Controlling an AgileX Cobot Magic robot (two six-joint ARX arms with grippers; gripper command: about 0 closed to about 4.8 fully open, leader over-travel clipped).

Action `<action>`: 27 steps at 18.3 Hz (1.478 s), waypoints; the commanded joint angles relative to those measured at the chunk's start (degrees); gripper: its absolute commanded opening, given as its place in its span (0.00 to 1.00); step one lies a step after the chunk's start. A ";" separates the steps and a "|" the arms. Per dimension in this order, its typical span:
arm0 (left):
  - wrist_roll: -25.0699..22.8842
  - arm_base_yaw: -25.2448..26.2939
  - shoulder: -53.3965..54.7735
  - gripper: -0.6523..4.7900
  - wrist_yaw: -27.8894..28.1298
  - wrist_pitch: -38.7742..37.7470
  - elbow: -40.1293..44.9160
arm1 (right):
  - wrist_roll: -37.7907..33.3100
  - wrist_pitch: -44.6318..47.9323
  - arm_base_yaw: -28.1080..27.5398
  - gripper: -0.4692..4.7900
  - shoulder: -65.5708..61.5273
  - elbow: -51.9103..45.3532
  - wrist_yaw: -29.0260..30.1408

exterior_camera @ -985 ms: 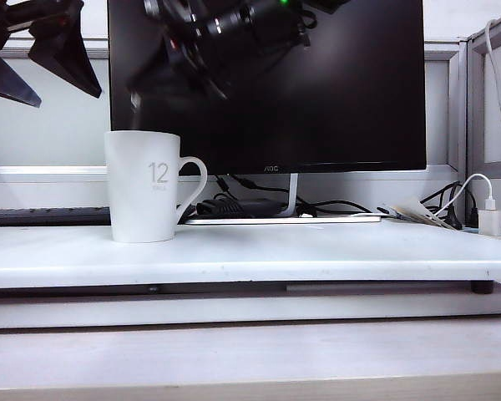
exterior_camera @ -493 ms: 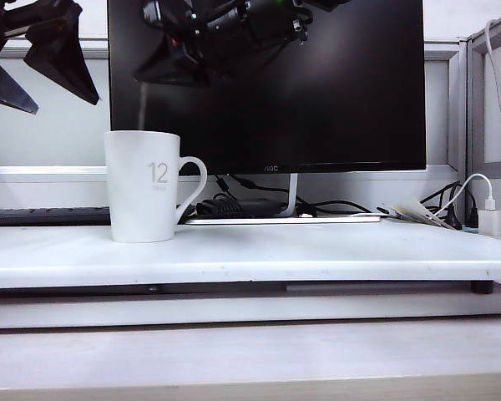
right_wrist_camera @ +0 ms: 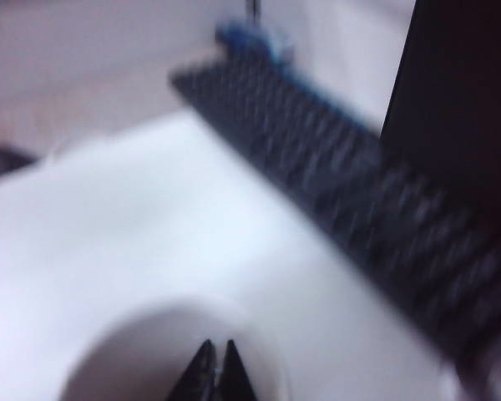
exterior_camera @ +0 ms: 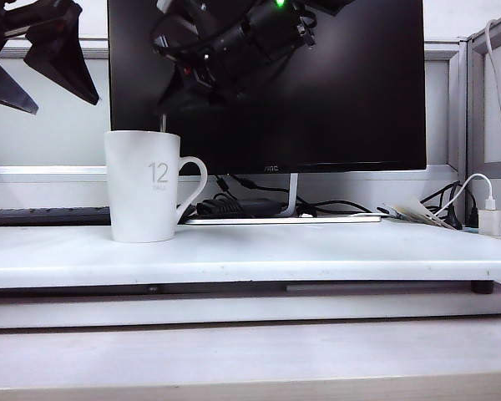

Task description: Pick up a spoon and stir the liquid in the cup.

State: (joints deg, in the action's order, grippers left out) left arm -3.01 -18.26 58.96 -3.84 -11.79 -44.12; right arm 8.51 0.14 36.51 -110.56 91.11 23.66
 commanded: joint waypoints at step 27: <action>-0.04 0.04 -0.11 1.00 0.15 0.33 -0.07 | -0.55 5.16 0.35 0.09 0.46 0.31 2.78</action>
State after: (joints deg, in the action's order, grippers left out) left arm -3.01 -18.26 58.96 -3.81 -11.79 -44.12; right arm 7.60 0.93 36.80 -110.50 91.13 25.69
